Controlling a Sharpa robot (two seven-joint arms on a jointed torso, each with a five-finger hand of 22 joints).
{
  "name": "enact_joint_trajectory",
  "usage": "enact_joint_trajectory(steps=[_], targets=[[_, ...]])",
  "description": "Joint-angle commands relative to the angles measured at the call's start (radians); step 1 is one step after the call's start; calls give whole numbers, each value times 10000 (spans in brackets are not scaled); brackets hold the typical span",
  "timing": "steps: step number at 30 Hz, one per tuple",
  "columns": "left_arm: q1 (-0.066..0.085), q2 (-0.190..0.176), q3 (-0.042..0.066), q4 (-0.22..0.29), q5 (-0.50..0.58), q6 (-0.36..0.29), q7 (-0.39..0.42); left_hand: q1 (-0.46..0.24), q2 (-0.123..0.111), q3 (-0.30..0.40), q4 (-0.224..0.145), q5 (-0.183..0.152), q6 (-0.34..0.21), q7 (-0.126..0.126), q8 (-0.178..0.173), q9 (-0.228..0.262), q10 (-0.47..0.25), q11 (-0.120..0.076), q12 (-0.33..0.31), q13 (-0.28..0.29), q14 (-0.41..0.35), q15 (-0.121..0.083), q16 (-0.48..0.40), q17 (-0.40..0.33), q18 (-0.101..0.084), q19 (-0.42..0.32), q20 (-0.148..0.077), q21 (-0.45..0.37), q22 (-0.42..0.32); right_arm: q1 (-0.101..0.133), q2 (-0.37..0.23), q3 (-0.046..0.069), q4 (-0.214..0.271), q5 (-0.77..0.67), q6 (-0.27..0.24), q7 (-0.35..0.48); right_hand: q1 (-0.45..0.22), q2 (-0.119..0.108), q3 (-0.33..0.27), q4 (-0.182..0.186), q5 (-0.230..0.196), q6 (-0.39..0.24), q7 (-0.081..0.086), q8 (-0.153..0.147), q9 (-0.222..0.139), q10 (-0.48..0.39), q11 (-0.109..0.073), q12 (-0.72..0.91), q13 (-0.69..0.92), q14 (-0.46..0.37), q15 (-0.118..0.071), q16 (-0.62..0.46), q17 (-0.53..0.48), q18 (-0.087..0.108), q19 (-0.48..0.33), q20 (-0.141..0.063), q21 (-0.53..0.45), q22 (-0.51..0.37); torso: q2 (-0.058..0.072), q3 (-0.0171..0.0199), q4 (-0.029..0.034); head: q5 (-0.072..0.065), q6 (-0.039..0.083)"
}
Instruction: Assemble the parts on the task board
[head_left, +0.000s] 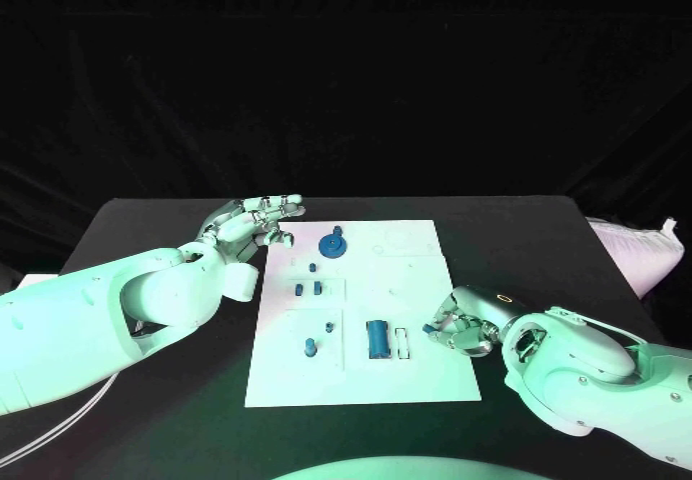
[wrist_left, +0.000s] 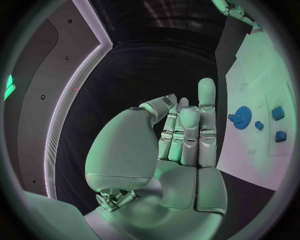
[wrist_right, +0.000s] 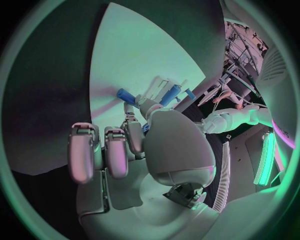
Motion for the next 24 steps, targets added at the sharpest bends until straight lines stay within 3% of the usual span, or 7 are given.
enact_joint_trajectory(steps=[1,11,18,24], targets=[[1,20,5,30,28,188,46,-11,80,-59,15,-48,-75,-16,42,-7,-70,3,34,-16,-47,-11,27,-10,100,-81,-23,-68,-11,37,15,10,112,1158,-946,-145,-161,-55,9,81,-31,236,-171,47,127,452,-216,22,995,978,-10,48,2320,-149,422,-38,43,1037,6,-6,2,19,-9],[1,23,5,56,28,203,34,-11,80,-59,15,-48,-75,-16,42,-7,-70,3,34,-16,-47,-11,27,-10,100,-81,-23,-68,-11,76,326,12,155,1846,-939,-183,-624,-290,5,307,325,333,-199,44,162,530,-235,212,1117,987,-28,72,2360,-161,448,-51,82,1095,-2,-9,4,25,-39],[1,35,5,64,28,226,14,-11,80,-59,15,-48,-75,-16,42,-7,-70,3,34,-16,-47,-11,27,-10,100,-81,-23,-68,-11,77,611,9,17,1906,-149,-257,-1021,-443,-277,483,976,537,-268,116,248,642,-287,534,1309,994,-66,93,2393,-173,473,-83,120,1150,4,2,1,43,-55],[1,26,5,71,28,230,7,-11,80,-59,15,-48,-75,-16,42,-7,-70,3,34,-16,-47,-11,27,-10,100,-81,-23,-68,-11,68,771,6,-105,1855,226,-295,-1104,-473,-466,490,1179,688,-341,200,345,697,-346,711,1415,992,-115,85,2381,-172,474,-123,120,1152,8,3,-11,61,-73]])
